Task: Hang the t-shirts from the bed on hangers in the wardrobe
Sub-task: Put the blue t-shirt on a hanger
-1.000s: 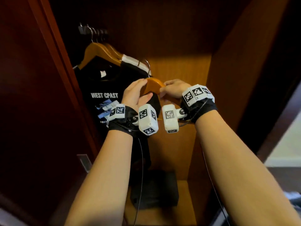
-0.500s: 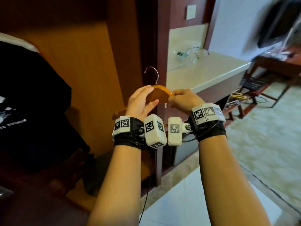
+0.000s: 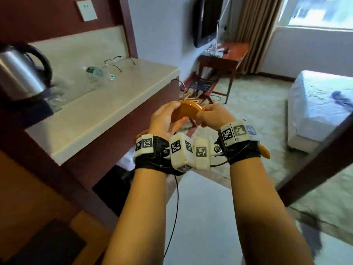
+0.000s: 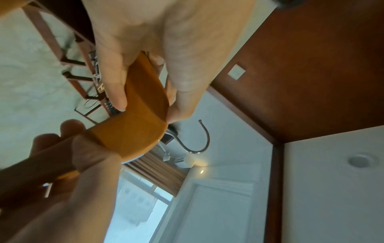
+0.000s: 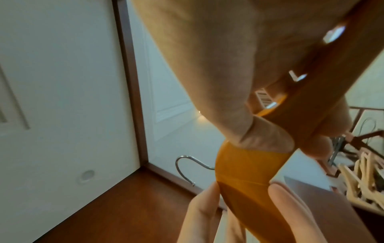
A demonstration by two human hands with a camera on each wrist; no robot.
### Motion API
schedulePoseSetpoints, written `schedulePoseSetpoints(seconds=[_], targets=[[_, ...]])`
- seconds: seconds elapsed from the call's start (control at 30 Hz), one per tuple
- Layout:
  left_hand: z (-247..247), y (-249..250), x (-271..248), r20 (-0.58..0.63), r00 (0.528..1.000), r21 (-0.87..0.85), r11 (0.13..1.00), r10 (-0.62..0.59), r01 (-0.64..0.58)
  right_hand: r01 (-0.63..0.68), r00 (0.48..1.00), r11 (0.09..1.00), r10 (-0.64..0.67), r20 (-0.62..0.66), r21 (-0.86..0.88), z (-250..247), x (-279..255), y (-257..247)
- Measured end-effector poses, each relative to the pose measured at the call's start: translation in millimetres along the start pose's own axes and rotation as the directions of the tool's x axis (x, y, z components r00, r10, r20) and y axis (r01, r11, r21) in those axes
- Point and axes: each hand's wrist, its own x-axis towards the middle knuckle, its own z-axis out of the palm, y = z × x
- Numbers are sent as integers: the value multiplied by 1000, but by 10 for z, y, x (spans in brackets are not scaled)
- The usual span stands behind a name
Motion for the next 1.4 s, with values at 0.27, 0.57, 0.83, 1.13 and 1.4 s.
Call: schedulePoseSetpoints(seconds=[0.27, 0.57, 0.83, 1.13, 1.4], targets=[[1517, -684, 1559, 202, 969, 123, 985, -143, 120, -169, 972, 982, 180, -149, 82, -1124, 1325, 984], [3524, -1081, 3743, 486, 805, 207, 940, -341, 273, -262, 861, 926, 351, -368, 271, -2527, 3308, 1738], [5375, -1984, 5333, 641, 656, 374, 908, -399, 188, -323, 738, 891, 449, -504, 320, -3878, 4612, 2689], [7582, -2754, 6925, 614, 650, 397, 887, -448, 235, -320, 717, 884, 462, -522, 342, -5636, 6410, 3797], [9144, -3258, 8274, 659, 628, 357, 907, -414, 223, -346, 701, 882, 471, -536, 321, -6916, 7986, 4521]])
